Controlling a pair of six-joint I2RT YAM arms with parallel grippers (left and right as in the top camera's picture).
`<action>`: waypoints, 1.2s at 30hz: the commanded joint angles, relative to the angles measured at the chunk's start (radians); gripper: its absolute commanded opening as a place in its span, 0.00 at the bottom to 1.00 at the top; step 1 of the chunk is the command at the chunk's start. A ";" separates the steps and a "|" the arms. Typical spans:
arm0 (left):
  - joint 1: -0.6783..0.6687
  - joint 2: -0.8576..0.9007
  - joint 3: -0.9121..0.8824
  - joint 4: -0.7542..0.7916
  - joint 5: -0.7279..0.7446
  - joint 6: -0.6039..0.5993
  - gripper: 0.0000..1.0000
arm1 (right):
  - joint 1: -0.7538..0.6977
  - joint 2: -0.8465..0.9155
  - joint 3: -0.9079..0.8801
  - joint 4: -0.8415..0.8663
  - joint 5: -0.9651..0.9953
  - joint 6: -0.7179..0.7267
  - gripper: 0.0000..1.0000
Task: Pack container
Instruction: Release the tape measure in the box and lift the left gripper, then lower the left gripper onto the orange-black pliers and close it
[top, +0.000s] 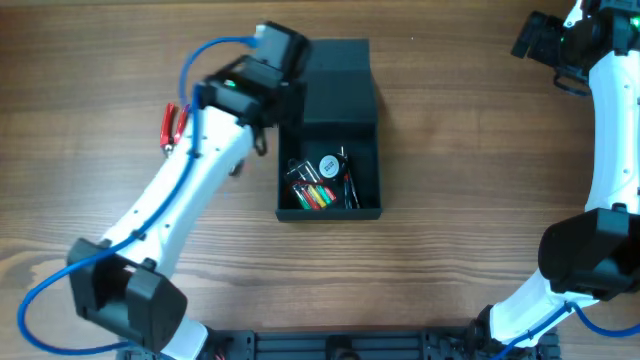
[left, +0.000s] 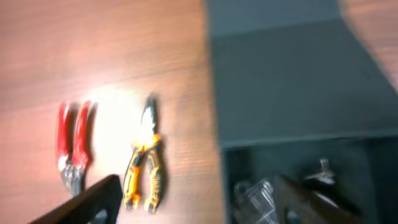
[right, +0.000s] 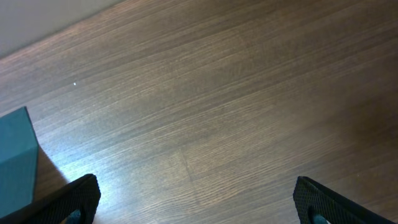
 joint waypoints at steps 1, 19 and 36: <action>0.141 -0.019 0.012 -0.134 0.097 -0.172 0.85 | 0.004 -0.009 0.019 0.000 -0.005 -0.012 1.00; 0.278 0.288 -0.061 -0.109 0.150 -0.154 0.91 | 0.004 -0.009 0.019 0.000 -0.005 -0.012 1.00; 0.363 0.354 -0.105 0.046 0.229 0.183 1.00 | 0.004 -0.009 0.019 0.000 -0.005 -0.012 1.00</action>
